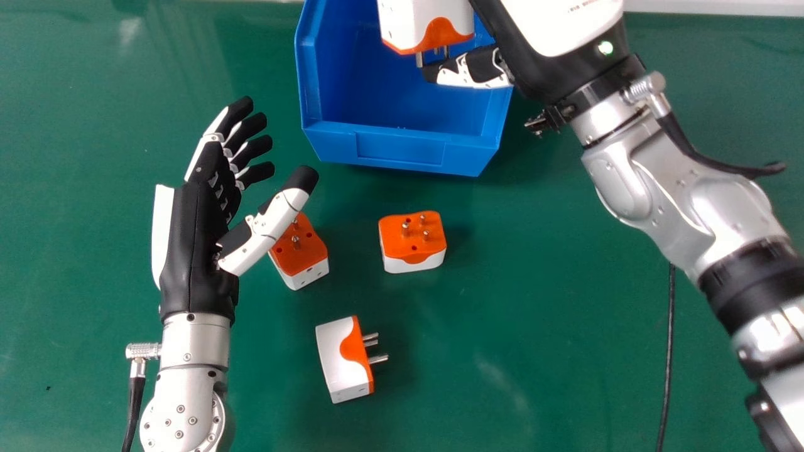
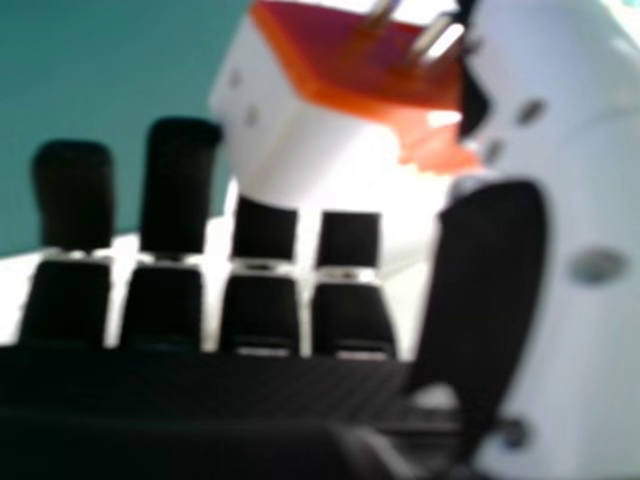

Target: Pick all objects and put in blue box

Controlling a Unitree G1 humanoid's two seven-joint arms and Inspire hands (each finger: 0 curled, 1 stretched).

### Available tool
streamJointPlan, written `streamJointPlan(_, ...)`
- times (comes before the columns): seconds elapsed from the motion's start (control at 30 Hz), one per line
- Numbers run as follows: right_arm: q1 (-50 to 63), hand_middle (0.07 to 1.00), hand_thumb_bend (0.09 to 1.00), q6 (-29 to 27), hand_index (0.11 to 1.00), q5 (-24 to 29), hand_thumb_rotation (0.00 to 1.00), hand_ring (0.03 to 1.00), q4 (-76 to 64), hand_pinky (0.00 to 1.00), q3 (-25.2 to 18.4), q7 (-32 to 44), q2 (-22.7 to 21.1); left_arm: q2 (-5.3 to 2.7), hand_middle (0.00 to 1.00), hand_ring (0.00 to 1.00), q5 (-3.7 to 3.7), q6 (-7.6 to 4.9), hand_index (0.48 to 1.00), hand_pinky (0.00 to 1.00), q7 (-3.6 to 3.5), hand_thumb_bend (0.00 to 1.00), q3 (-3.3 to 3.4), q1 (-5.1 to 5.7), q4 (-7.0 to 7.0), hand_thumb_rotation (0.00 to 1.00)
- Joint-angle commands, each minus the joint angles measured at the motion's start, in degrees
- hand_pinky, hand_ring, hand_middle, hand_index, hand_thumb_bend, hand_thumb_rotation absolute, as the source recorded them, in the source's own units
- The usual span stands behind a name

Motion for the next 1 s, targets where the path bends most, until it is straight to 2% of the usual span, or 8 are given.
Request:
streamJointPlan(0.0,-5.2,0.499,0.494,0.1,0.544,-0.6,0.0,0.432,4.4,0.31,1.9,-2.4,0.4,-0.15,0.86,0.83,-0.5,-1.29,0.864,0.78,-0.37,0.76,-0.2,-0.09,-0.42,0.38)
streamJointPlan(0.1,-8.4,0.497,0.495,-0.6,0.537,-1.7,0.0,0.432,11.0,0.31,5.1,-4.2,1.1,-0.19,0.87,0.83,-0.13,-1.31,0.868,0.78,-0.38,0.75,-0.32,0.08,-0.44,0.38)
streamJointPlan(0.27,-11.7,0.496,0.495,0.4,0.536,-2.7,0.0,0.434,18.5,0.32,9.0,-5.6,2.7,-0.67,0.87,0.84,-1.14,-1.05,0.871,0.78,-1.22,0.75,-0.32,0.22,-0.66,0.37)
streamJointPlan(0.5,-13.9,0.493,0.496,1.9,0.537,-3.2,0.0,0.436,23.8,0.32,13.7,-5.9,3.7,-0.9,0.87,0.84,-1.35,-1.08,0.874,0.79,-1.81,0.75,-0.42,0.32,-0.65,0.37)
streamJointPlan(0.6,-14.4,0.493,0.496,1.9,0.537,-3.3,0.0,0.436,24.5,0.32,14.9,-6.3,3.8,-0.85,0.87,0.84,-1.01,-1.45,0.874,0.79,-1.76,0.75,-0.42,0.26,-0.49,0.37)
streamJointPlan(0.67,-14.7,0.497,0.496,1.9,0.536,-3.1,0.0,0.439,24.8,0.32,15.2,-6.2,4.0,-1.04,0.87,0.84,-1.67,-1.26,0.876,0.79,-2.23,0.75,-0.38,0.19,-0.45,0.36)
streamJointPlan(0.8,-15.2,0.497,0.496,2.5,0.536,-3.1,0.0,0.439,25.2,0.32,15.8,-6.3,4.2,-1.21,0.87,0.84,-2.13,-0.77,0.876,0.79,-2.52,0.75,-0.4,0.12,-0.46,0.36)
streamJointPlan(0.97,-15.8,0.499,0.496,2.6,0.534,-3.1,0.0,0.441,25.4,0.32,16.4,-6.7,4.1,-1.21,0.88,0.85,-1.97,-0.92,0.878,0.79,-2.57,0.75,-0.43,-0.11,-0.12,0.35)
